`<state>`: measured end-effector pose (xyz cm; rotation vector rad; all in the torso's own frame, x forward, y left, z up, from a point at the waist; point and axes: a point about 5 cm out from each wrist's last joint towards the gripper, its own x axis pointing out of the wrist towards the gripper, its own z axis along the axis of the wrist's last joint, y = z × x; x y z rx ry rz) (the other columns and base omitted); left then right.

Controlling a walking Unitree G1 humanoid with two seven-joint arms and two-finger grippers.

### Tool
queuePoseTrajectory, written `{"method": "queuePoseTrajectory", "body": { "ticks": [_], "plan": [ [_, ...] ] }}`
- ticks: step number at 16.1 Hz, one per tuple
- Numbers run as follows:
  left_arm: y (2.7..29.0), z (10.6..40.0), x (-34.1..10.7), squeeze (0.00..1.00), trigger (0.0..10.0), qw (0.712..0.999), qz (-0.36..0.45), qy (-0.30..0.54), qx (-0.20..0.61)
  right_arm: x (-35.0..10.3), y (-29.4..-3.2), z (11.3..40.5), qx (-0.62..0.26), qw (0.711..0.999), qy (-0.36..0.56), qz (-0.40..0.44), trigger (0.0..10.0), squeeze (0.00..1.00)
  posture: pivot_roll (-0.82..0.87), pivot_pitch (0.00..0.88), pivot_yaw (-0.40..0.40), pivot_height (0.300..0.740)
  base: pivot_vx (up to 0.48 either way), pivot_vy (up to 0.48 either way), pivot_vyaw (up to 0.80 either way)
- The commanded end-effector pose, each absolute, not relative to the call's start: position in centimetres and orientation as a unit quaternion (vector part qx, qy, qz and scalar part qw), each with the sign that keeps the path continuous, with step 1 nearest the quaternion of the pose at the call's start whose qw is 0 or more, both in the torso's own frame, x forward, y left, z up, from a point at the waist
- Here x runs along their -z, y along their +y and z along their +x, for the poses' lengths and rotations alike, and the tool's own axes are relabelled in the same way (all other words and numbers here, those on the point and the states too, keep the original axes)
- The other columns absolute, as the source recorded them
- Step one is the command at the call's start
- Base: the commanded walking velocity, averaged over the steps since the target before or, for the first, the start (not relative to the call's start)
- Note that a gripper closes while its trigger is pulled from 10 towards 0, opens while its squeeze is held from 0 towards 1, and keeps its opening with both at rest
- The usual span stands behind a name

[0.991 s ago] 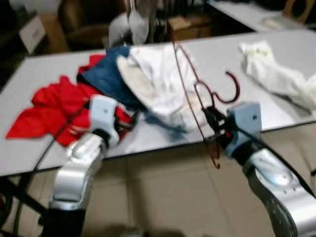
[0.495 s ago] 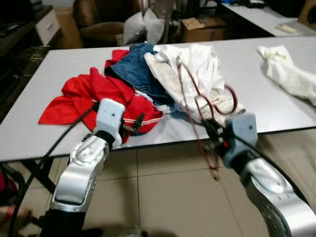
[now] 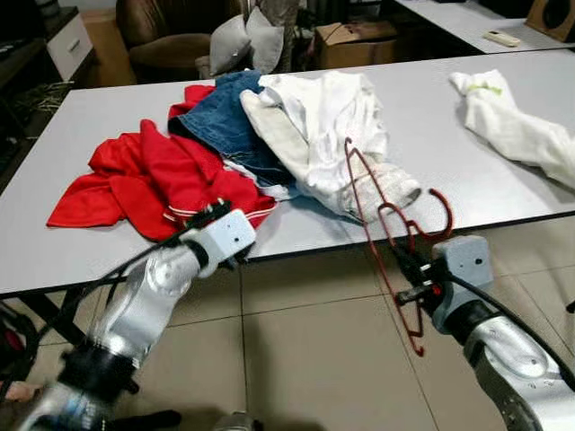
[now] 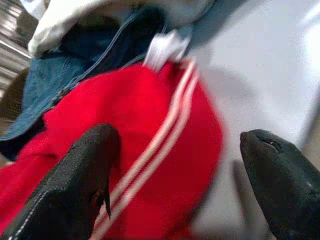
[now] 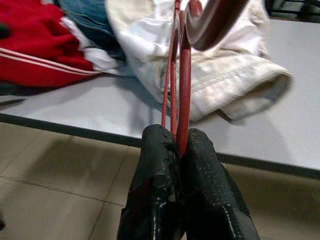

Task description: Hang hanger

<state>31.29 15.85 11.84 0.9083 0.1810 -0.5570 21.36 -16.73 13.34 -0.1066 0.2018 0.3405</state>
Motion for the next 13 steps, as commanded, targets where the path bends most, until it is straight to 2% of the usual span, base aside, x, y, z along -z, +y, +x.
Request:
{"method": "queuePoseTrajectory", "body": {
  "ticks": [1,2,3,4,5,6,7,13],
  "plan": [
    [16.3,31.6,-11.4,0.00,9.5,0.843,0.459,0.094,0.266,-13.3,-16.4,21.1,-0.177,0.978,0.098,-0.056,10.0,0.00,-0.02,0.000,0.052,0.723,0.000,0.000,0.00],
    [16.7,32.2,-11.2,0.00,7.7,0.830,0.483,0.092,0.263,-13.2,-16.3,21.2,-0.178,0.978,0.095,-0.057,10.0,0.00,-0.02,0.000,0.050,0.723,0.000,0.000,0.00],
    [16.9,32.9,-11.3,0.00,6.4,0.830,0.491,0.087,0.250,-13.2,-16.1,21.2,-0.181,0.977,0.094,-0.058,10.0,0.00,-0.02,0.000,0.049,0.723,0.000,0.000,0.00],
    [17.0,33.5,-11.3,0.00,4.1,0.826,0.503,0.083,0.242,-13.0,-15.9,21.1,-0.187,0.976,0.095,-0.064,10.0,0.00,-0.02,0.000,0.050,0.723,0.000,0.000,0.00],
    [17.1,33.9,-11.1,0.00,2.9,0.814,0.522,0.080,0.242,-13.0,-15.8,21.1,-0.189,0.975,0.095,-0.066,10.0,0.00,-0.03,0.000,0.052,0.723,0.000,0.000,0.00],
    [17.2,34.2,-11.1,0.00,3.0,0.800,0.542,0.075,0.244,-13.0,-15.7,21.1,-0.189,0.975,0.094,-0.066,10.0,0.00,-0.03,0.000,0.058,0.723,0.000,0.000,0.00],
    [17.2,34.5,-11.6,0.00,4.0,0.799,0.548,0.059,0.238,-13.1,-15.8,21.1,-0.186,0.976,0.091,-0.066,10.0,0.00,-0.04,0.000,0.061,0.723,0.000,0.000,0.00],
    [16.8,34.4,-12.9,0.00,4.8,0.813,0.524,0.000,0.254,-13.1,-16.2,20.8,-0.179,0.978,0.090,-0.065,10.0,0.00,-0.03,0.000,0.058,0.723,0.000,0.000,0.00]
  ]
}}
